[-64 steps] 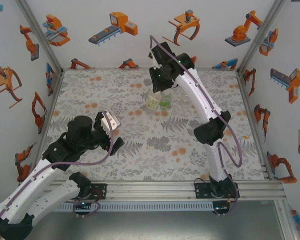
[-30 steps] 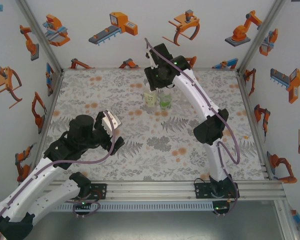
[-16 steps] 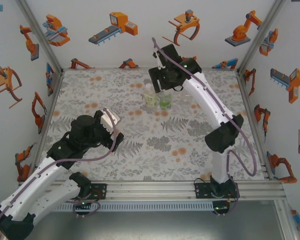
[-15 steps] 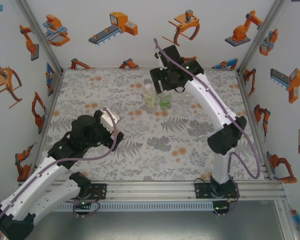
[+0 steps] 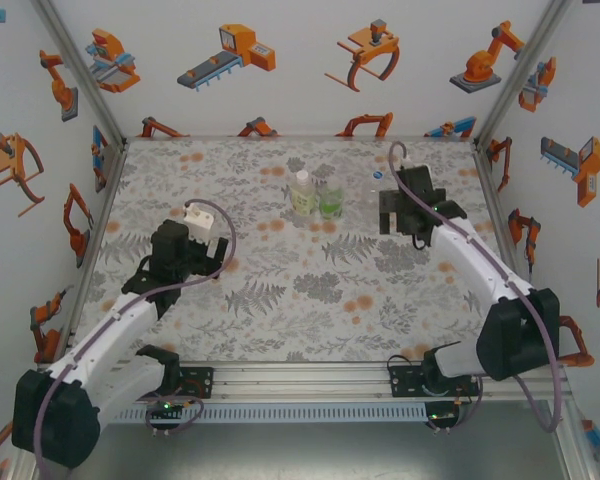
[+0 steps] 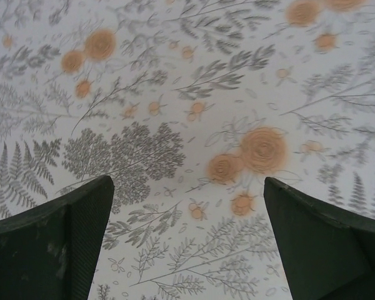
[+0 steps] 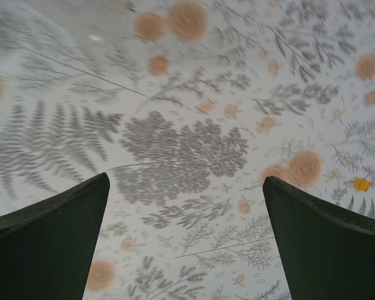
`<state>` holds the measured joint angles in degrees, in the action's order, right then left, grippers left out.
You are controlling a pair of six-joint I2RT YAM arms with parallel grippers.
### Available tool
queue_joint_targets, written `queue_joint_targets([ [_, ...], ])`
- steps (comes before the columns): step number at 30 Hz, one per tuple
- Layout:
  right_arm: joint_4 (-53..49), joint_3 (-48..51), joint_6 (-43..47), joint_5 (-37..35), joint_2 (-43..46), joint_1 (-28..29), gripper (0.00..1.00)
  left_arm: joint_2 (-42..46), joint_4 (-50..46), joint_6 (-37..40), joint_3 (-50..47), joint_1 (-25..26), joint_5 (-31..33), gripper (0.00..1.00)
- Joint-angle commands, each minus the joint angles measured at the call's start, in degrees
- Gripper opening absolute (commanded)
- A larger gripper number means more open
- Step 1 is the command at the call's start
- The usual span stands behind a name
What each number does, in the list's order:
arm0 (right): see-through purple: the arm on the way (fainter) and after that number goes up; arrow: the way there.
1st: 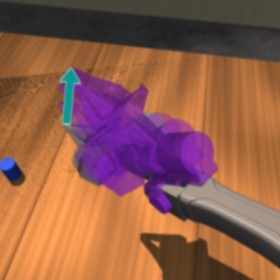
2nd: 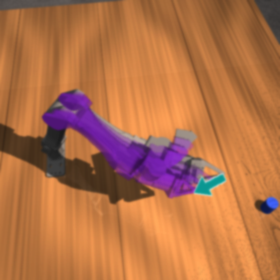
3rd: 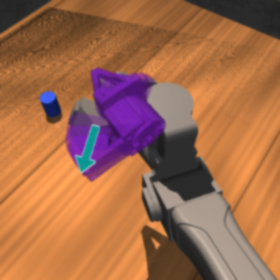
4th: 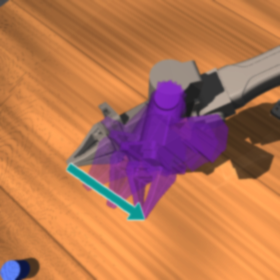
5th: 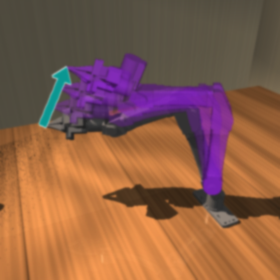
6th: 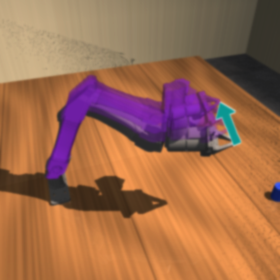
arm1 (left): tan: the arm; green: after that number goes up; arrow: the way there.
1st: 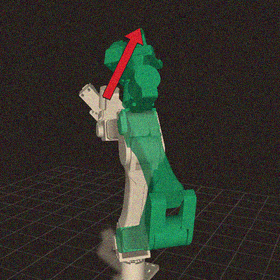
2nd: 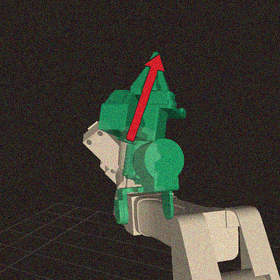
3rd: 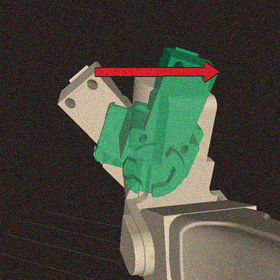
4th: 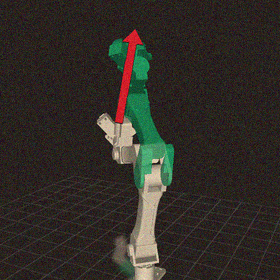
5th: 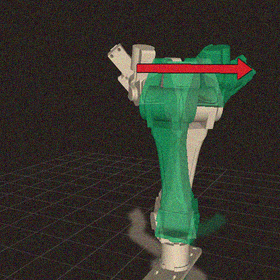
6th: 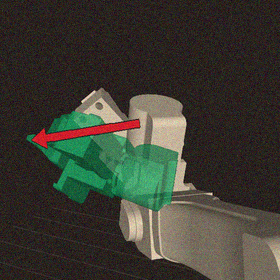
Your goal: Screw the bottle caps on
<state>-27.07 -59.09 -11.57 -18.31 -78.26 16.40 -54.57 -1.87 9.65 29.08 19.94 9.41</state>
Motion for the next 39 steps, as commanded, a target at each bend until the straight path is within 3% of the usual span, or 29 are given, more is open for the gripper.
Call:
queue_joint_targets([
  [1, 15.92, 8.65, 3.97, -3.0, 4.21, -1.83, 0.99, -1.93, 11.53, -1.66, -3.12, -3.97, -1.05, 0.97],
  [6, 34.61, 22.17, 11.02, -3.12, 4.98, -5.52, 0.99, -9.16, 22.94, -3.78, -6.74, -8.78, -3.14, 0.97],
  [11, 51.9, 31.49, 10.24, 3.6, 0.98, -10.47, 0.99, -17.88, 36.88, -2.6, -9.42, -10.05, -5.78, 0.97],
  [15, 59.37, 32.49, 10.51, 6.98, -1.45, -12.1, 0.99, -21.91, 41.32, -1.68, -8.31, -12.66, -6.95, 0.97],
  [20, 70.66, 34.91, 9.12, 10.87, -6.59, -16.04, 0.99, -24.45, 37.84, -6.5, -4.39, -17.23, -12.55, 0.97],
  [23, 80.13, 38.72, 7.43, 14.23, -10.18, -18.27, 0.99, -27.56, 46.96, -6.49, -7.33, -17.66, -16.28, 0.97],
  [29, 77.34, 37.48, 6.8, 13.07, -9.88, -18.6, 0.99, -34.09, 53.29, -10.3, -7.27, -20.23, -15.36, 0.97],
  [39, 77.27, 37.4, 6.69, 12.69, -9.92, -18.57, 0.99, -33.57, 50.45, -10.61, -6.4, -20.3, -14.82, 0.97],
])
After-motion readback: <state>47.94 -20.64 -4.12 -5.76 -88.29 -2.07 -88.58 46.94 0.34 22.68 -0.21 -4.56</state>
